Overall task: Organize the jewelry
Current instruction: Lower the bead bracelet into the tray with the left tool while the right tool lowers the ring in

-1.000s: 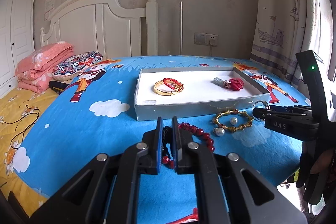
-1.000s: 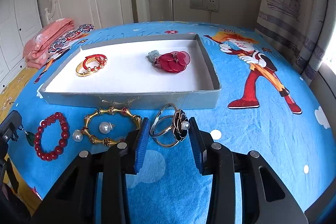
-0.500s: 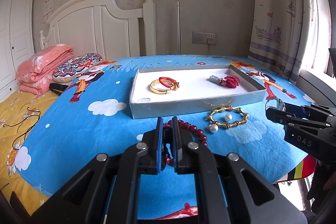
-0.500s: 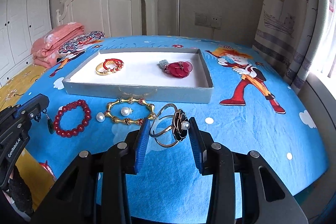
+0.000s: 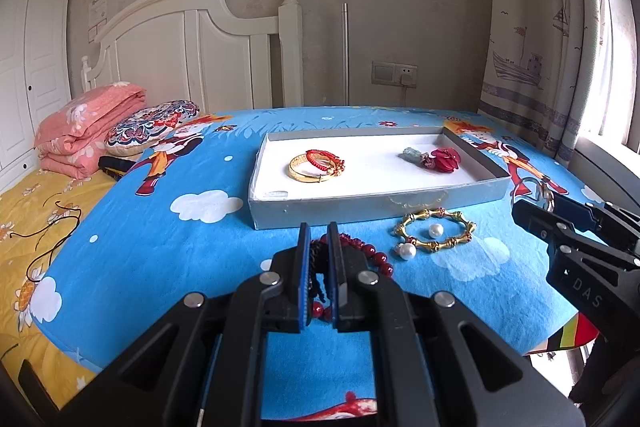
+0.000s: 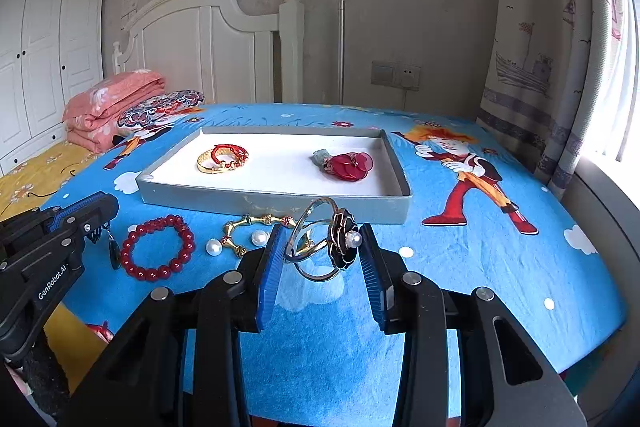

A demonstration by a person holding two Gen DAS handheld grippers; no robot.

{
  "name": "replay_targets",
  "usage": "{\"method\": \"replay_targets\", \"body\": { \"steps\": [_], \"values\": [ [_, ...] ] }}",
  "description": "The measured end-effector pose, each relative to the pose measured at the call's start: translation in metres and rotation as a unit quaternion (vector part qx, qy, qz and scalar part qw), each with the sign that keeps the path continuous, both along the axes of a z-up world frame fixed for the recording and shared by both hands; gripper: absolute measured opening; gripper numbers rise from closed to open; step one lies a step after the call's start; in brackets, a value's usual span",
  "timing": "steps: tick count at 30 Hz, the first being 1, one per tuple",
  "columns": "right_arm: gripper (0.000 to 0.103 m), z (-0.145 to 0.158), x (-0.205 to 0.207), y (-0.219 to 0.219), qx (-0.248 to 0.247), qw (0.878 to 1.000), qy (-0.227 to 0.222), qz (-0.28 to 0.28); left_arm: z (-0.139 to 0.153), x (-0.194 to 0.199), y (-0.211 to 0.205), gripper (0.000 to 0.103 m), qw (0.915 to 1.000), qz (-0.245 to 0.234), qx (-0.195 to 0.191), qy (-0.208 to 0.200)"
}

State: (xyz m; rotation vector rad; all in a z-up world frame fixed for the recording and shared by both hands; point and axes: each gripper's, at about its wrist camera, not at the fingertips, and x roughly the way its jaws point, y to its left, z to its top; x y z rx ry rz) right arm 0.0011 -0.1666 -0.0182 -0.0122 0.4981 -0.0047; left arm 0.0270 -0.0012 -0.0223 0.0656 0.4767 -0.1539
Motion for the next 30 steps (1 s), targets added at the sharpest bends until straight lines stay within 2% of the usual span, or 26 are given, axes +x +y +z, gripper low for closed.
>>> {"method": "replay_targets", "body": {
  "steps": [14, 23, 30],
  "values": [
    [0.036, 0.011, 0.023, 0.003, -0.007, 1.0, -0.022, -0.002, 0.025, 0.017, -0.02, 0.008, 0.9996, -0.012, 0.004, -0.026],
    [0.036, 0.026, 0.066, 0.003, -0.013, 1.0, -0.023, 0.007, 0.052, 0.072, -0.04, 0.008, 0.9991, -0.04, -0.003, -0.015],
    [0.036, 0.031, 0.107, 0.002, -0.014, 1.0, -0.017, 0.006, 0.074, 0.124, -0.055, 0.008, 0.9991, -0.041, -0.004, -0.002]
  ]
}}
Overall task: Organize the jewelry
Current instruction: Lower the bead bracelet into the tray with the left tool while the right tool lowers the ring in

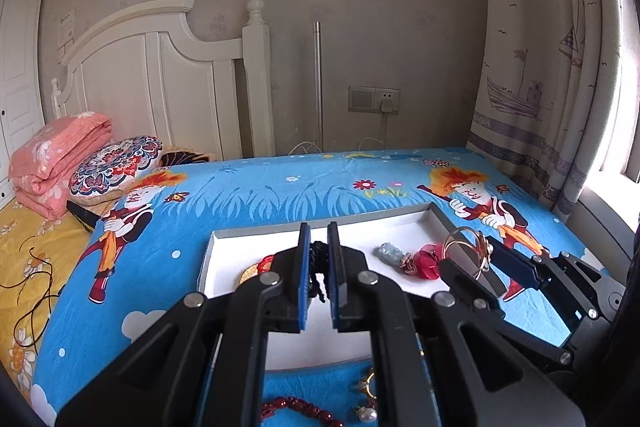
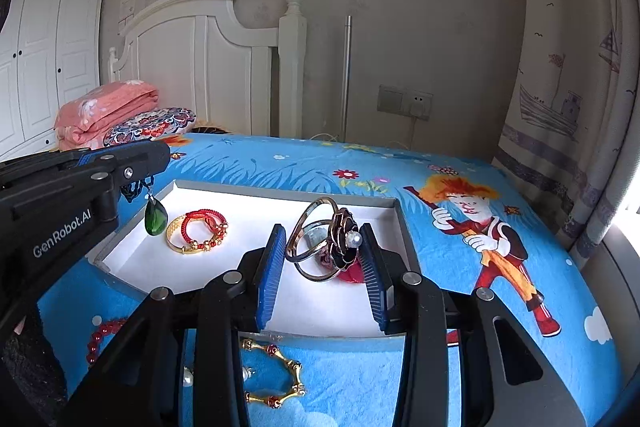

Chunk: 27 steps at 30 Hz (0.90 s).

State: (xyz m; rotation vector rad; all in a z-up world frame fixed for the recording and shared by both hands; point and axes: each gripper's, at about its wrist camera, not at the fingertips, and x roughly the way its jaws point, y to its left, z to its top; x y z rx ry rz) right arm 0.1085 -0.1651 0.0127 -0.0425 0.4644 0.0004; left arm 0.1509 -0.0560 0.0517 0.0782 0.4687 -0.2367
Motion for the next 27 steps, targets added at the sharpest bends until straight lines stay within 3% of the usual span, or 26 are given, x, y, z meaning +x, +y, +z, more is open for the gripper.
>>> {"method": "replay_targets", "body": {
  "steps": [6, 17, 18, 20, 24, 27],
  "values": [
    [0.037, -0.003, 0.032, -0.007, 0.009, 1.0, 0.013, -0.007, -0.004, 0.044, -0.007, 0.008, 0.9996, 0.022, 0.002, 0.017],
    [0.037, -0.023, 0.086, -0.026, 0.029, 0.996, 0.083, -0.01, -0.05, 0.102, 0.003, 0.011, 0.9952, 0.045, 0.025, 0.083],
    [0.041, -0.024, 0.088, -0.026, 0.029, 0.996, 0.088, -0.012, -0.054, 0.105, 0.004, 0.016, 0.9945, 0.044, 0.028, 0.091],
    [0.044, -0.025, 0.086, -0.027, 0.026, 0.996, 0.087, -0.013, -0.058, 0.105, 0.009, 0.05, 0.9942, 0.047, 0.031, 0.092],
    [0.044, -0.018, 0.078, -0.031, 0.033, 0.996, 0.083, -0.014, -0.053, 0.098, 0.021, 0.051, 0.9945, 0.058, 0.027, 0.082],
    [0.044, -0.01, 0.072, -0.033, 0.033, 0.996, 0.078, -0.014, -0.045, 0.092, 0.032, 0.059, 0.9948, 0.068, 0.02, 0.073]
  ]
}}
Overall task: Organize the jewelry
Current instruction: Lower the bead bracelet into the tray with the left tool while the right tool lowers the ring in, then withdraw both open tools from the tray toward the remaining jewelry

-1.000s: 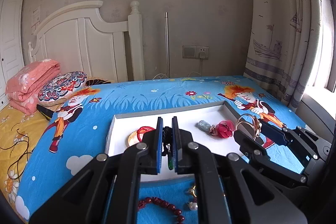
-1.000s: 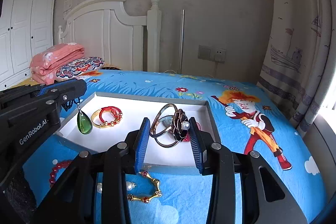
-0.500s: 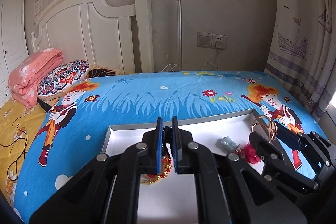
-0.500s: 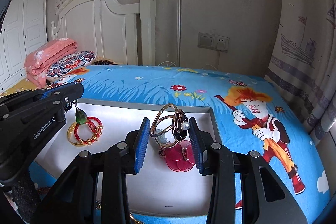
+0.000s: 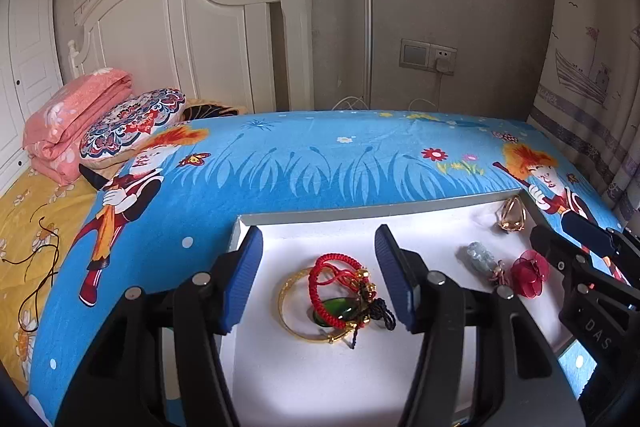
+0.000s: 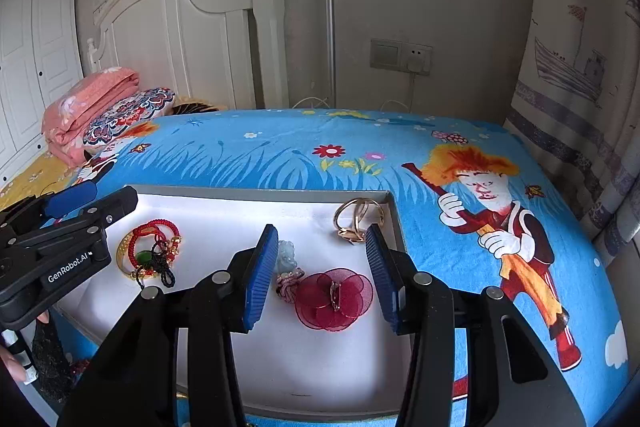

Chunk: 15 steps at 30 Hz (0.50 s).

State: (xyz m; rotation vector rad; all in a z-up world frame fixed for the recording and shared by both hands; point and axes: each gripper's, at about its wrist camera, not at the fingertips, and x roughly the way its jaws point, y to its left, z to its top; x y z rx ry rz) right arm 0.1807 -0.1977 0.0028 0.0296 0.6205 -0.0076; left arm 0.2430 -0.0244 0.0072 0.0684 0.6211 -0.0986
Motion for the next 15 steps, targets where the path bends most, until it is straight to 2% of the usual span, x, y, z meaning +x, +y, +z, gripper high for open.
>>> {"method": "replay_targets", "body": {
  "steps": [3, 5, 8, 15],
  "values": [
    [0.044, 0.008, -0.009, -0.001, -0.002, 1.0, -0.008, 0.005, 0.009, -0.007, 0.008, 0.068, 0.9998, 0.012, -0.005, -0.012],
    [0.047, 0.012, -0.016, -0.001, -0.002, 1.0, -0.013, 0.007, 0.014, -0.014, 0.012, 0.078, 0.9996, 0.018, -0.006, -0.02],
    [0.051, 0.012, -0.028, -0.002, -0.001, 1.0, -0.016, 0.01, 0.018, -0.026, 0.015, 0.087, 0.9992, 0.023, -0.006, -0.033],
    [0.051, 0.0, -0.038, 0.003, -0.015, 1.0, -0.005, 0.016, 0.015, -0.038, 0.014, 0.089, 0.9992, 0.021, -0.002, -0.034]
  ]
}}
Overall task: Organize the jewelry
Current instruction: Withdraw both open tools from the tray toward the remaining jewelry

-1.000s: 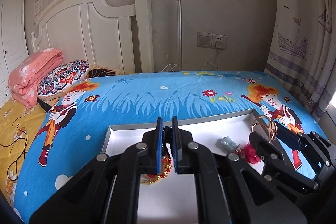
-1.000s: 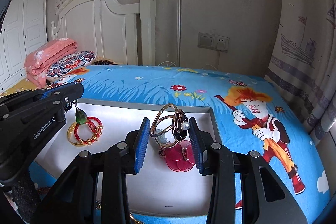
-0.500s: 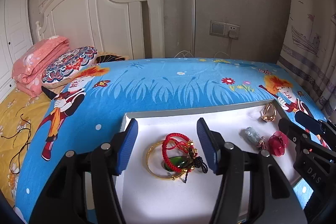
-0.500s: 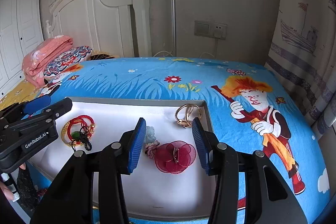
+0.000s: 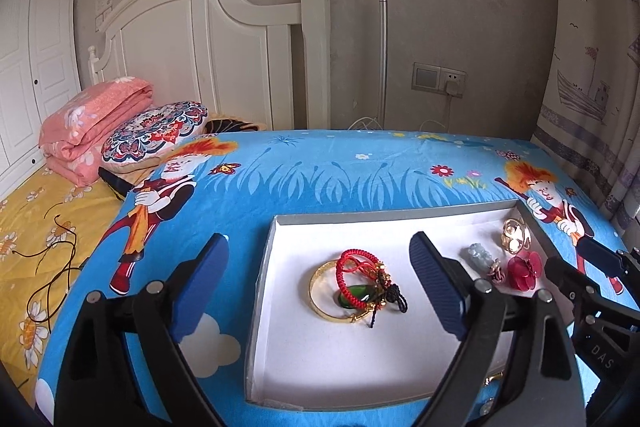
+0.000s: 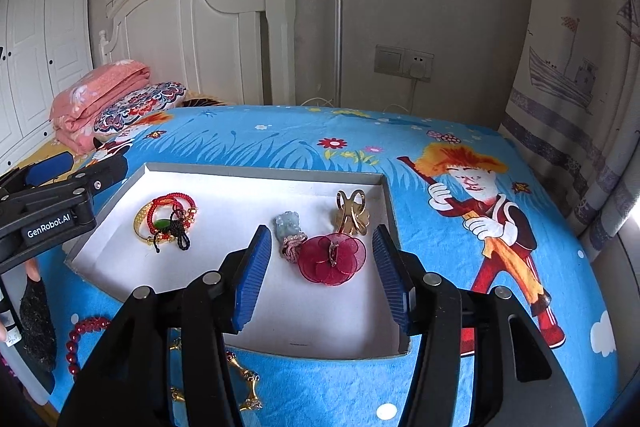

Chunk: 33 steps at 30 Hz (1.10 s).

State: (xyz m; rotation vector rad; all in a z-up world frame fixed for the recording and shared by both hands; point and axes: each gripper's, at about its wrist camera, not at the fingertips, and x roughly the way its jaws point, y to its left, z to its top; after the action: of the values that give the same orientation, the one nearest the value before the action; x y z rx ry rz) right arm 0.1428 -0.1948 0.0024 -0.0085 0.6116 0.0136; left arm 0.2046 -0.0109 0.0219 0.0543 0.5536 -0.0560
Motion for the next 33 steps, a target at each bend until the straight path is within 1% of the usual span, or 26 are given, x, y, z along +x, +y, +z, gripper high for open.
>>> {"method": "replay_targets", "body": {
  "steps": [8, 13, 24, 26, 28, 33],
  "values": [
    [0.051, -0.009, 0.001, 0.003, 0.002, 1.0, 0.008, 0.002, -0.006, -0.001, 0.001, 0.089, 1.0, 0.001, -0.001, 0.007],
    [0.053, -0.014, 0.0, 0.003, 0.004, 1.0, 0.012, 0.001, -0.011, -0.002, 0.002, 0.09, 0.9999, 0.0, -0.003, 0.014],
    [0.057, -0.013, -0.003, 0.001, 0.009, 1.0, 0.006, -0.007, -0.018, -0.006, 0.002, 0.092, 0.9998, -0.004, -0.001, 0.022],
    [0.058, -0.012, -0.004, 0.001, 0.01, 1.0, 0.006, -0.004, -0.017, -0.008, 0.005, 0.092, 0.9997, -0.004, -0.005, 0.022],
    [0.062, -0.012, -0.006, 0.0, 0.012, 1.0, 0.003, -0.005, -0.017, -0.012, 0.011, 0.095, 0.9997, -0.003, -0.01, 0.02],
    [0.062, -0.012, -0.008, -0.005, 0.02, 1.0, 0.001, -0.015, -0.021, -0.026, 0.035, 0.095, 0.9993, 0.011, -0.029, 0.023]
  ]
}}
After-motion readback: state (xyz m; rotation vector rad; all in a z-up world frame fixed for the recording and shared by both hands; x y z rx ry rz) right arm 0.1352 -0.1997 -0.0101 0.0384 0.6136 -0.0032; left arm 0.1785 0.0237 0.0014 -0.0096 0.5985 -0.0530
